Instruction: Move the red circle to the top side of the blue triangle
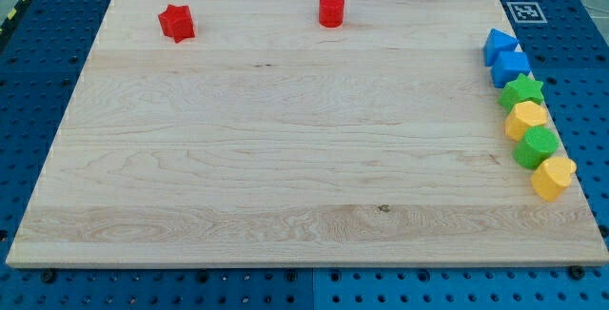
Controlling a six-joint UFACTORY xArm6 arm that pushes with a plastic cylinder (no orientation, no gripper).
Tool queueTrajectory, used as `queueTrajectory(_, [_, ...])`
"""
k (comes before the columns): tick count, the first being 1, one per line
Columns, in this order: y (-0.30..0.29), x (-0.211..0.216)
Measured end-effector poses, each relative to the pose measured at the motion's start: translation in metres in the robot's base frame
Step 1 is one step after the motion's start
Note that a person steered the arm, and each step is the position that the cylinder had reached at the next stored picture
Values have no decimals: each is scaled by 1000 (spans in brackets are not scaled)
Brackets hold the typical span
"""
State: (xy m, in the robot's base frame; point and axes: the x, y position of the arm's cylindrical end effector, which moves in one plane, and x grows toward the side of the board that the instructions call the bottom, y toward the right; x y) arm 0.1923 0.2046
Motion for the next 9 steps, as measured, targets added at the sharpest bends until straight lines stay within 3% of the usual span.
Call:
queueTrajectory(3, [-8, 0])
queueTrajectory(7, [-191, 18])
queueTrajectory(9, [-216, 41])
